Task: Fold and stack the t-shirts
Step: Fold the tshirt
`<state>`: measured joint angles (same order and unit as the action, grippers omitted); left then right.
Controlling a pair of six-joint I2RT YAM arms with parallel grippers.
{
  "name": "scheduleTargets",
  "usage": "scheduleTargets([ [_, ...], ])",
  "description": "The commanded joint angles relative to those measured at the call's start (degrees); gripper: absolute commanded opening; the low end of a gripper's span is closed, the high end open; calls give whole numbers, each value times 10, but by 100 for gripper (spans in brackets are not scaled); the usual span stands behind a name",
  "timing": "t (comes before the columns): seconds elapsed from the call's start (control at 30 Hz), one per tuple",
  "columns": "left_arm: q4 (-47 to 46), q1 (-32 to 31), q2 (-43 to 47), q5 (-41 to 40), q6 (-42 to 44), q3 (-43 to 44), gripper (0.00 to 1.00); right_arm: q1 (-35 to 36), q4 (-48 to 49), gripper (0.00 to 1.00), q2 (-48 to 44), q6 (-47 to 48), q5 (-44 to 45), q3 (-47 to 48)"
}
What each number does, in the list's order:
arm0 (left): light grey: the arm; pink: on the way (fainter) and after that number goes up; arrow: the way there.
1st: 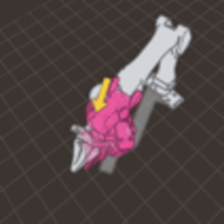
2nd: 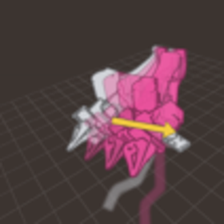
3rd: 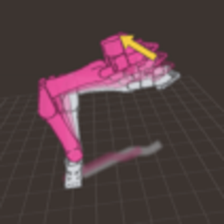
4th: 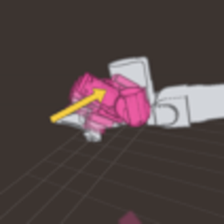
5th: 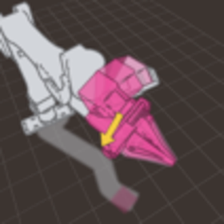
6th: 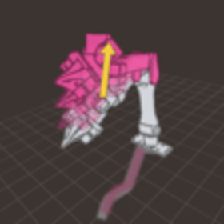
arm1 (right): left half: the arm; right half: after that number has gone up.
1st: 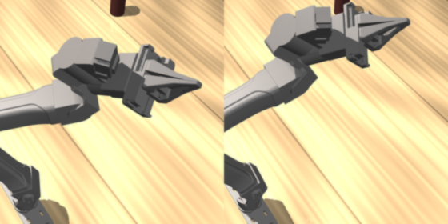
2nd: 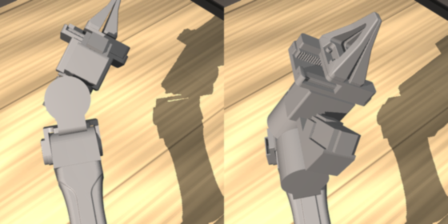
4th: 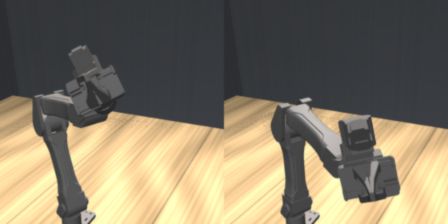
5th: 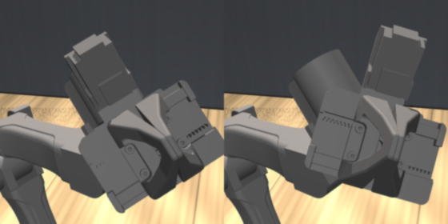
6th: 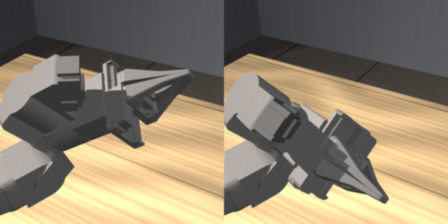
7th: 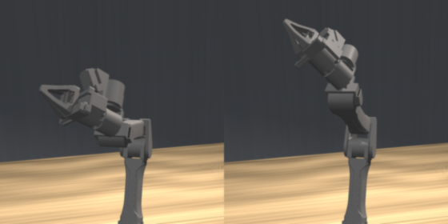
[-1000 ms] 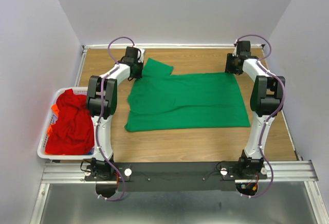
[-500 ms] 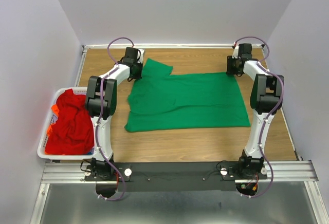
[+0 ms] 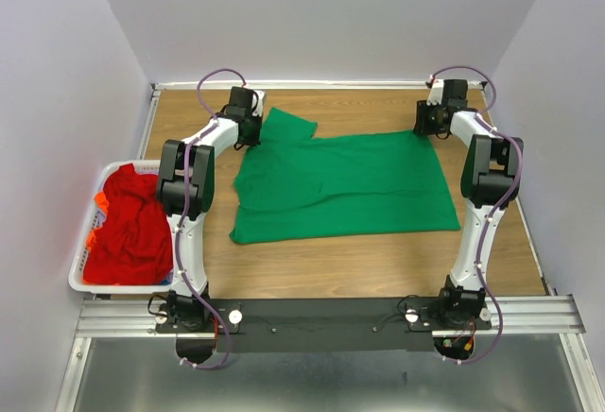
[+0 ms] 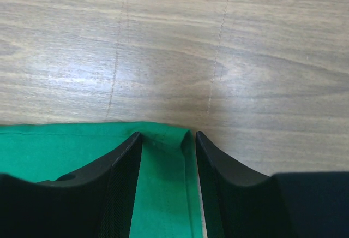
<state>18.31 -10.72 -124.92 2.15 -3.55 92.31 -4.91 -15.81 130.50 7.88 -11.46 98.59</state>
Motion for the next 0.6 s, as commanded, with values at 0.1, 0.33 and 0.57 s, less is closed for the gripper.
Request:
scheduleTargets([
  [0.1, 33, 8, -1, -17, -1, -22, 0, -26, -21, 40, 44, -1, -65, 10],
  [0.33, 34, 10, -1, -34, 1, -13, 0, -27, -30, 12, 41, 12, -52, 6],
  [0.57, 27, 11, 9, -33, 9, -6, 0, -27, -31, 1, 23, 4, -65, 15],
])
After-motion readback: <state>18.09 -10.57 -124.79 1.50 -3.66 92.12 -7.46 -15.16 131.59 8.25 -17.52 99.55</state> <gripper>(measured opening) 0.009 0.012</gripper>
